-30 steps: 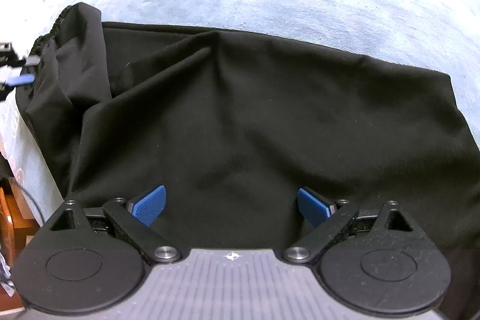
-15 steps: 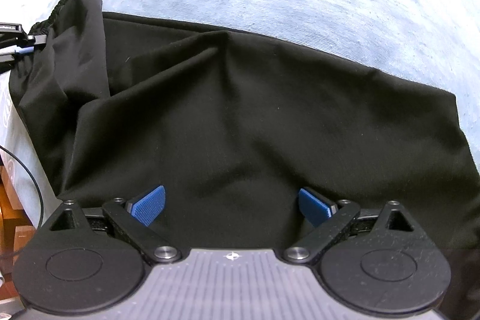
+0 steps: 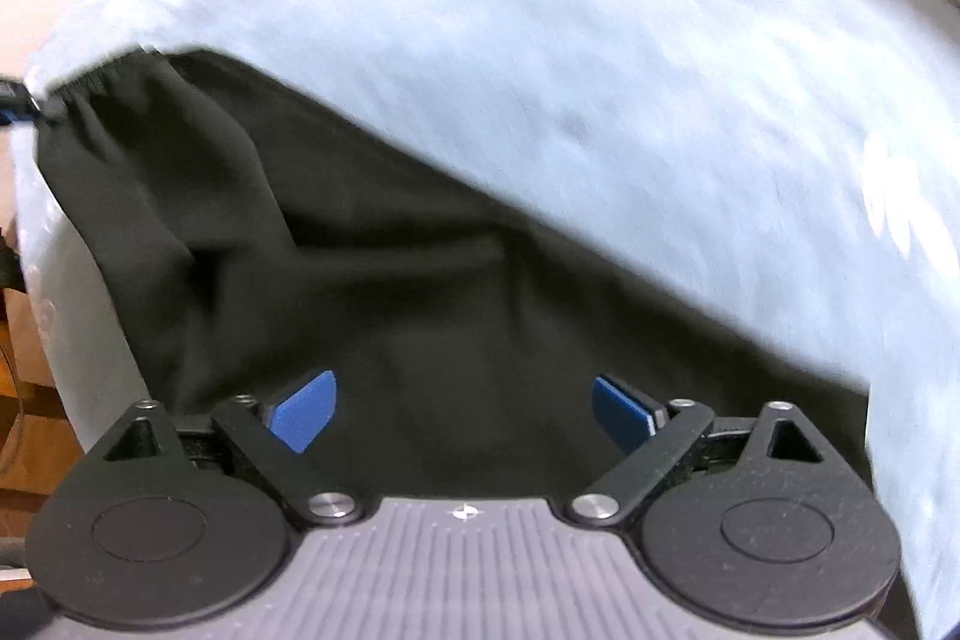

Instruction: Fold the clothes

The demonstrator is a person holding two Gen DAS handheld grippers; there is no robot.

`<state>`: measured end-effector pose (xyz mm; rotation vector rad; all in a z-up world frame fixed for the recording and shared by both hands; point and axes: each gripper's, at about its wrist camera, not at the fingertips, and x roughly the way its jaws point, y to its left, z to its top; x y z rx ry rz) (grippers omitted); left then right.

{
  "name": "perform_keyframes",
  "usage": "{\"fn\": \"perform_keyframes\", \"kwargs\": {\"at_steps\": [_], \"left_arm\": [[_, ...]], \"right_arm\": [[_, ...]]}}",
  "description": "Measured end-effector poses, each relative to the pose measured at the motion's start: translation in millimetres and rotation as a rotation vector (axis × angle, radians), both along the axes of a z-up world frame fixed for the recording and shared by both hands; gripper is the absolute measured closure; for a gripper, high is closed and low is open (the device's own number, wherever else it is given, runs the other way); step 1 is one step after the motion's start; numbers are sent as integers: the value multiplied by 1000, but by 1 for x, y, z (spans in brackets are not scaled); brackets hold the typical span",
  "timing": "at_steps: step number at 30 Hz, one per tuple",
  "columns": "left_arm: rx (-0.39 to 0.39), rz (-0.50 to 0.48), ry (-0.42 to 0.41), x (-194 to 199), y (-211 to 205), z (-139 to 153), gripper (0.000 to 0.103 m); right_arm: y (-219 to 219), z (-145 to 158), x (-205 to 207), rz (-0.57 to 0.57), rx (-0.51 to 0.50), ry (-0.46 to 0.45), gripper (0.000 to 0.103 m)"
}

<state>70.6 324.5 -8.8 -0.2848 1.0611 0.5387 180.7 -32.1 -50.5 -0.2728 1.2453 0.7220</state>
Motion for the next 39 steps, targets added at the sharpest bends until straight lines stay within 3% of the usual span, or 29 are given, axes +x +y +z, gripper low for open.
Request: {"fn": "perform_keyframes", "kwargs": {"at_steps": [3, 5, 7, 10, 13, 16, 18, 24, 32, 33, 34, 35, 39], "left_arm": [[121, -199, -46, -4, -25, 4, 92], [219, -354, -35, -8, -44, 3, 92], [260, -447, -6, -13, -50, -5, 92], [252, -405, 26, -25, -32, -19, 91], [167, -291, -26, -36, -6, -24, 91], [142, -307, -78, -42, -1, -28, 91], [147, -325, -60, -44, -3, -36, 91], [42, -257, -99, -56, 18, -48, 89], [-1, -211, -128, -58, 23, -58, 89], [-4, -207, -134, -59, 23, -56, 89], [-10, -204, -141, -60, 24, -54, 89], [-11, -203, -147, -61, 23, -51, 89], [12, -190, -203, -65, 23, -32, 89]], "right_arm": [[31, 14, 16, 85, 90, -26, 21], [58, 21, 28, 156, 133, -47, 27], [91, 26, 40, 233, 168, -73, 28], [148, 28, 55, 363, 214, -118, 33], [205, 22, 64, 490, 263, -120, 44], [258, 11, 68, 615, 302, -88, 55], [287, 3, 68, 688, 314, -50, 56], [341, -32, 61, 867, 250, 67, 59], [339, -66, 89, 750, 241, 418, 58], [337, -68, 91, 729, 249, 434, 58], [336, -66, 90, 727, 250, 428, 68], [335, -63, 88, 735, 250, 412, 88], [324, -37, 80, 745, 291, 354, 94]]}}
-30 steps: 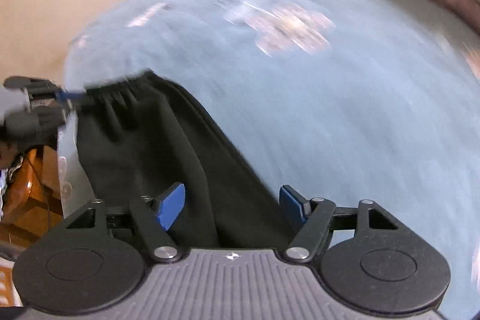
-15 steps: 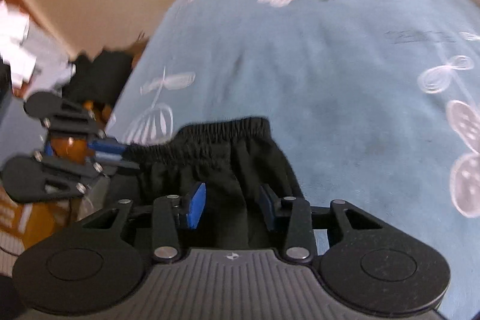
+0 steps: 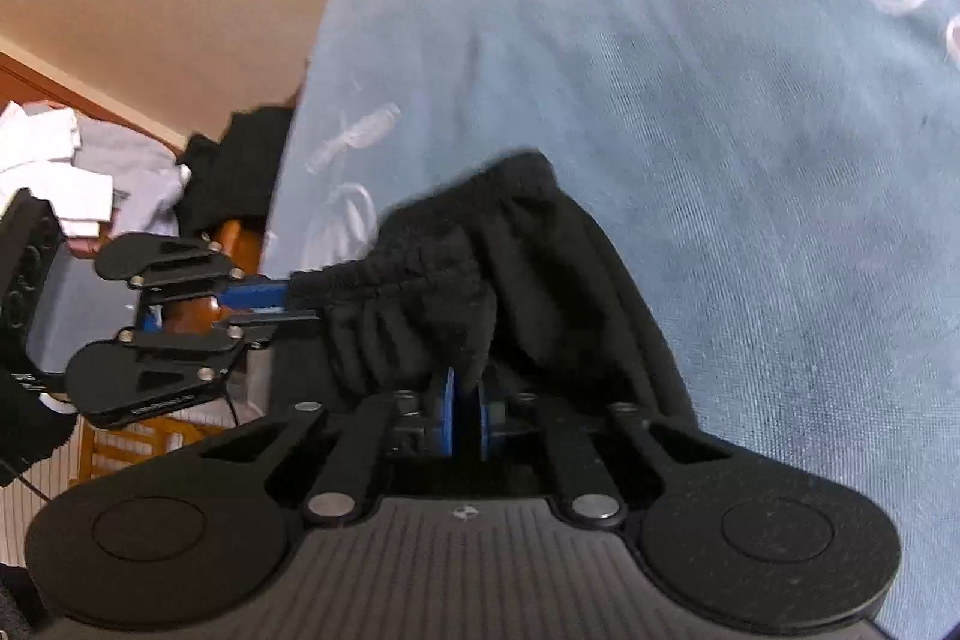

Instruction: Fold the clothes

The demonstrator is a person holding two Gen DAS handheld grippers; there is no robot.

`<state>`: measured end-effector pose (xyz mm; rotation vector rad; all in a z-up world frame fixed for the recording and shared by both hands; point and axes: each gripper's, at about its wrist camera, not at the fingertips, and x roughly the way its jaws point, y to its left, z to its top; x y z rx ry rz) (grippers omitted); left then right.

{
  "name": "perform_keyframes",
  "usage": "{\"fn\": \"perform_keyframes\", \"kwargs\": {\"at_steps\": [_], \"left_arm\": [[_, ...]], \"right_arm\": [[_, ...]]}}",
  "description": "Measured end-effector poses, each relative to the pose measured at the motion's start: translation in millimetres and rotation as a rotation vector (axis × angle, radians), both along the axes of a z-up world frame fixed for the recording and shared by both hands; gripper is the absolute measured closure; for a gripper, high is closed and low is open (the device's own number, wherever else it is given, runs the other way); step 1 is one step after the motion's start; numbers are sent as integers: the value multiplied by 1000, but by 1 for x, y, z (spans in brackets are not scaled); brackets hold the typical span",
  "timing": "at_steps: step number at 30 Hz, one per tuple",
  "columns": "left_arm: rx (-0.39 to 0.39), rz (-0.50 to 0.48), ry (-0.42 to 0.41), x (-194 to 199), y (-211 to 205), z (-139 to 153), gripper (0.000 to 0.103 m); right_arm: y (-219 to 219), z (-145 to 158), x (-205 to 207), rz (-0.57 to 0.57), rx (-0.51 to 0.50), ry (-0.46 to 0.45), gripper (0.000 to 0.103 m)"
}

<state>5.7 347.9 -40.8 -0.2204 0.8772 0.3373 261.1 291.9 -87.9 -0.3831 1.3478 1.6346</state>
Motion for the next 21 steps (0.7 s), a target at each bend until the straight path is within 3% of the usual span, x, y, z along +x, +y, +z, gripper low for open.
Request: {"fn": "perform_keyframes", "kwargs": {"at_steps": [5, 9, 15, 18, 21], "left_arm": [[17, 43, -97, -3, 7, 24, 89], [22, 50, -118, 2, 15, 22, 88], [3, 36, -78, 16, 23, -9, 87], [13, 21, -68, 23, 25, -17, 86], [8, 8, -53, 27, 26, -20, 86]], "right_arm": [[-14, 52, -8, -17, 112, -76, 95], [-15, 76, -8, -5, 162, -166, 95], [2, 44, -6, -29, 117, -242, 91], [6, 27, -2, -67, 87, -246, 82], [0, 31, 2, -111, 89, -240, 74]]}}
